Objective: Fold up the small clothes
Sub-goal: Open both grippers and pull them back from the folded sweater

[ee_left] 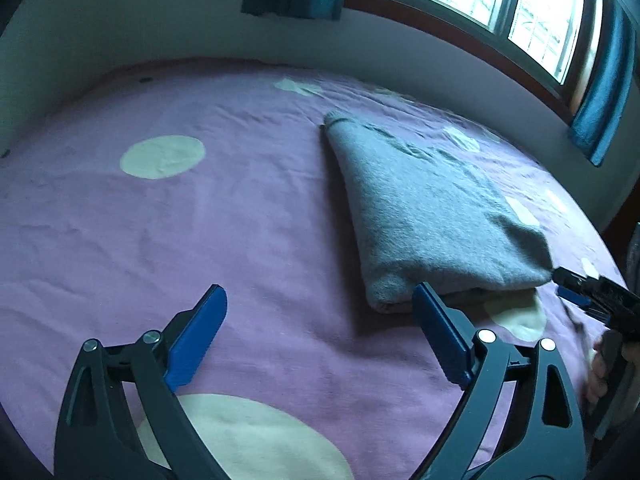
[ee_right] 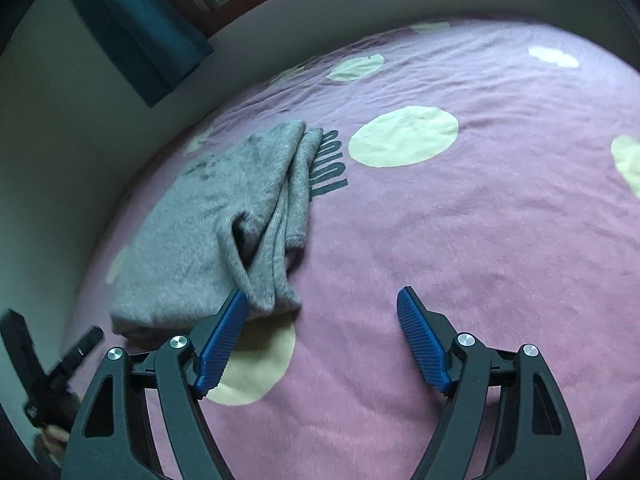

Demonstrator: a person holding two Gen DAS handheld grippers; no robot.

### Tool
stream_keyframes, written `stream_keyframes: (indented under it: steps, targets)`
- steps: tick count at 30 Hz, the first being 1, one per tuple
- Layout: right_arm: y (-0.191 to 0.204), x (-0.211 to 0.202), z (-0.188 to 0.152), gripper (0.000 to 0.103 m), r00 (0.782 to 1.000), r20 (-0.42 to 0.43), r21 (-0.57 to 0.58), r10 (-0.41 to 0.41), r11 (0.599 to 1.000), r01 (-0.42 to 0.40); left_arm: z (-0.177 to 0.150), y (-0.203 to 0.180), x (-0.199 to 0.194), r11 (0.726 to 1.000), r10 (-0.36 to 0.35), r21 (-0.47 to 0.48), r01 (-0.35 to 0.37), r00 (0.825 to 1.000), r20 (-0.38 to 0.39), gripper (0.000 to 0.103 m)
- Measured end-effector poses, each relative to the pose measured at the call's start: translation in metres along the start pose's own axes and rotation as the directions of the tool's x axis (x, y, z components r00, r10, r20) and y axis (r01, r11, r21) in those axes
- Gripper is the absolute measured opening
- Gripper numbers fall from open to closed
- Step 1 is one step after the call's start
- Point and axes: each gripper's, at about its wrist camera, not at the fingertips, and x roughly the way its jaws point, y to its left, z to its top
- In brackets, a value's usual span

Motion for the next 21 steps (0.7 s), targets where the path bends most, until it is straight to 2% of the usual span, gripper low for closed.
stream_keyframes:
  steps: [5,10,21]
  targets:
    - [0.024,-0.003,-0.005,0.076,0.998,0.033,-0.104,-0.06,0.993,0.063,0.0,-0.007,-0.002,0.998,0.065,0.024,-0.065,0.998,0.008,0.097]
    - [0.041,-0.006,-0.01,0.077,0.995,0.06,-0.181,-0.084,0.979,0.094,0.001,-0.014,-0.004,0.995,0.084,0.056,-0.085,0.996,0.023,0.098]
    - [0.043,-0.006,-0.012,0.078,0.994,0.054,-0.156,-0.093,0.983,0.1,0.002,-0.021,-0.005,0.987,0.143,0.074,-0.145,0.989,0.033,0.1]
